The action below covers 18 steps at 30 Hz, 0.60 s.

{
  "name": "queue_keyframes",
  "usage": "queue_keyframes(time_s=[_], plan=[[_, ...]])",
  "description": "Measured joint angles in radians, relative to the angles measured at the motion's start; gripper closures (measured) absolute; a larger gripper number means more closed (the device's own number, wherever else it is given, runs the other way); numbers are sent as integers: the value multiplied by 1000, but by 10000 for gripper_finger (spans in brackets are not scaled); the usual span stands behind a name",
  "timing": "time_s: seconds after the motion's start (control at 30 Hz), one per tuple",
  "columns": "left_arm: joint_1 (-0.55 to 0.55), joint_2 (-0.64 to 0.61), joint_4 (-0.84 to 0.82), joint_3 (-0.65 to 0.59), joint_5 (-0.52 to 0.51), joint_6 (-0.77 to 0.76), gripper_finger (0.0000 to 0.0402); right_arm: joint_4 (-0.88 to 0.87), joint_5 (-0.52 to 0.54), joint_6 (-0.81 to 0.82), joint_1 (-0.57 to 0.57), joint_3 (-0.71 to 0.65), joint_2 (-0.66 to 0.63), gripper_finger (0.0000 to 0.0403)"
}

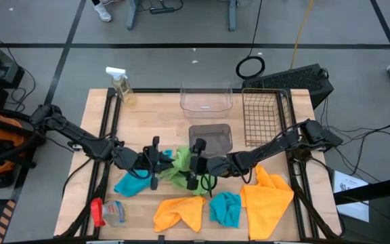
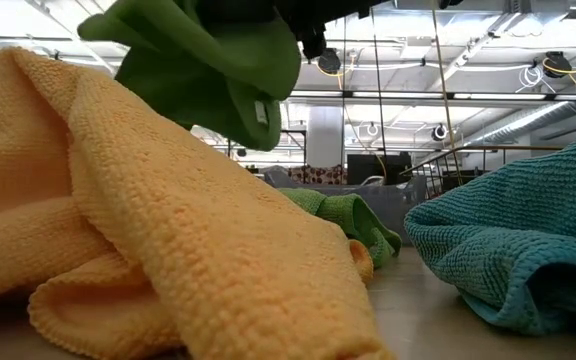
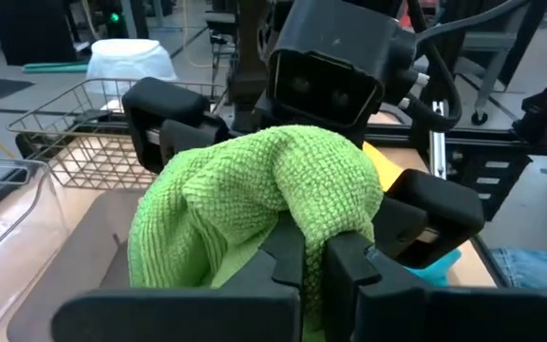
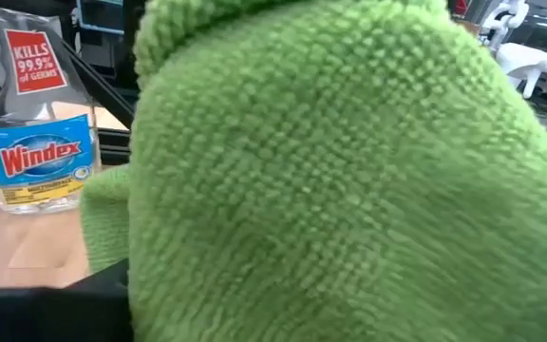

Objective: Sort microfiber towel by color & place in baskets
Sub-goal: Put the top green microfiber towel into the wire basket

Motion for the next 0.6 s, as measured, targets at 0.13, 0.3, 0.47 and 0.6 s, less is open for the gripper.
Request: queue_keyframes(time_s=[0.13, 0.3, 0.47, 0.6], plan=[[0, 0, 2, 0, 2, 0, 388, -1, -1, 27, 1, 0, 0, 186], [0, 0, 4, 0, 2, -6, 360, -2, -12, 51, 0, 0, 0, 322], [-3, 0, 1, 0, 8, -53, 330, -9, -77, 68, 7, 0, 0, 388], [-36, 0, -37, 0, -30, -50, 299, -51, -37, 104, 23, 0, 0, 388]])
